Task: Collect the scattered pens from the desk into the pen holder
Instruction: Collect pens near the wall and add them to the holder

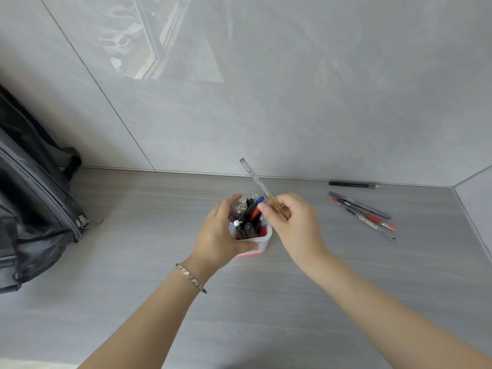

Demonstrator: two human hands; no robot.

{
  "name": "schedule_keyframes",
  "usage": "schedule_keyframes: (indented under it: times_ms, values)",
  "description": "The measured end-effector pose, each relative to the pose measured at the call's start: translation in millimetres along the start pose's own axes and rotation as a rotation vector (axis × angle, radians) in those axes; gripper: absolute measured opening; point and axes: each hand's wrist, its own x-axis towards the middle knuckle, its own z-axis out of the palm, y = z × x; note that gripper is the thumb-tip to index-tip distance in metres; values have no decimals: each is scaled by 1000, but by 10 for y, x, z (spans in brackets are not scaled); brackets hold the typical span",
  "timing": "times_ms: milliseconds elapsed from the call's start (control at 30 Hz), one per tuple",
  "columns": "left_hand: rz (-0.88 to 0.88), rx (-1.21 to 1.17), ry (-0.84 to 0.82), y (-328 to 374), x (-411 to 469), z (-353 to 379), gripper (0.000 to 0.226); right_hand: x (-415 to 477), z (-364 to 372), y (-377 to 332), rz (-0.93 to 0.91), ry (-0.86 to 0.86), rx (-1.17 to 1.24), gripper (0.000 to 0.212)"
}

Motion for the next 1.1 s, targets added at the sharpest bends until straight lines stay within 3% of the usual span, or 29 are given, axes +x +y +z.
schedule_keyframes:
  times_ms: [167,233,400,500,633,833,967,1033,1100]
  values:
    - [7,14,6,-13,8,8,93,-58,-7,68,151,-5,158,24]
    - [-1,8,5,-12,6,6,93,-57,-99,103,152,11,63,27]
    - [-18,9,-3,-14,8,6,92,-199,-679,153,152,-184,-119,33]
    - [-35,8,-10,5,4,3,92,-355,-1072,62,181,-144,-29,37]
    - [-43,8,-14,22,6,6,93,-463,-1270,-111,203,-121,-47,27]
    - [-38,17,-9,9,1,13,93,-340,-930,-306,-82,-168,-269,17]
    - [-30,3,-4,-10,11,22,92,-175,-523,-284,-100,-285,-384,22]
    - [-18,11,-3,-20,10,23,92,-135,-344,-244,-94,-316,-340,25]
    - [-19,8,-5,-23,11,22,92,-127,-233,-215,-84,-231,-203,21]
